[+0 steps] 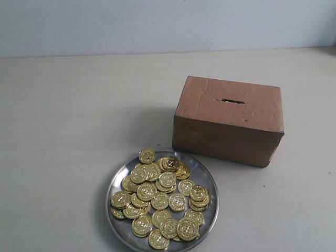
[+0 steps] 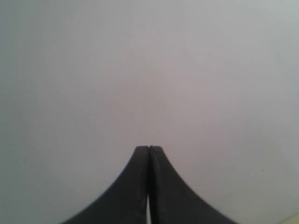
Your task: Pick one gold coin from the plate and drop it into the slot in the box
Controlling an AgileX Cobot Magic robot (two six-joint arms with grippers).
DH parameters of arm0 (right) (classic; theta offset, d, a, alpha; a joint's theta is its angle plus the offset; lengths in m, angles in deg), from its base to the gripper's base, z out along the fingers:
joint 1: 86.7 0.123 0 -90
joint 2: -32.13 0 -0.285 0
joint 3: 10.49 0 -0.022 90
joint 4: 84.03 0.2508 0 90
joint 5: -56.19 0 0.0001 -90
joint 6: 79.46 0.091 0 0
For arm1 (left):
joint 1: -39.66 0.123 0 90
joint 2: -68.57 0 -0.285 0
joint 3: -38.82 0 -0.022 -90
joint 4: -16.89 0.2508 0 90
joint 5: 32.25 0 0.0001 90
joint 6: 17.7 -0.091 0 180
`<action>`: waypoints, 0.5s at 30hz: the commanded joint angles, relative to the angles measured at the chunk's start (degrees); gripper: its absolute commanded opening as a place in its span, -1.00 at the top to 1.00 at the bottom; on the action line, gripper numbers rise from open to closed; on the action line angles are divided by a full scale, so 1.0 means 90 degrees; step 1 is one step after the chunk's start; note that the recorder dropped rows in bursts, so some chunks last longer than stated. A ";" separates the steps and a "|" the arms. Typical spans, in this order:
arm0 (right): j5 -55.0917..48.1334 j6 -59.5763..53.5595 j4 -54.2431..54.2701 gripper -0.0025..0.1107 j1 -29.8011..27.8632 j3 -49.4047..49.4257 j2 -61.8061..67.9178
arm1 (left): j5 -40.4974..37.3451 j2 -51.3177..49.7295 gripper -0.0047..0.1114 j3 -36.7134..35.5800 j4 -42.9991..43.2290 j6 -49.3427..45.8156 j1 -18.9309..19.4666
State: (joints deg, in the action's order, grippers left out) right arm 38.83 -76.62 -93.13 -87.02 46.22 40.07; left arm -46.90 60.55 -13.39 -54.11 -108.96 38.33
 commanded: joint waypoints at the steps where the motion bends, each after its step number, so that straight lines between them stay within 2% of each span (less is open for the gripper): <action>1: 0.0028 0.0020 0.0016 -0.60 -0.0032 0.0012 -0.0018 | 0.0010 0.0026 0.92 -0.0019 -0.0028 0.0002 0.0022; 8: -0.0064 0.0020 0.0016 -0.60 -0.0033 0.0117 -0.0018 | -0.0059 0.0026 0.92 -0.0926 -0.0028 0.0002 0.0022; 10: 0.0535 0.0020 0.0016 -0.60 -0.0033 0.0667 -0.0018 | -0.0059 0.0026 0.92 -0.1378 -0.0028 0.0002 0.0022; 15: 0.0607 0.0020 0.0351 -0.60 -0.0033 0.1589 -0.0018 | -0.0069 0.0026 0.92 -0.1871 -0.0028 0.0002 0.0022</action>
State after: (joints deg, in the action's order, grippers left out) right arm 43.38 -76.62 -90.73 -87.02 58.35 40.18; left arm -47.35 60.60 -28.85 -54.11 -108.96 38.33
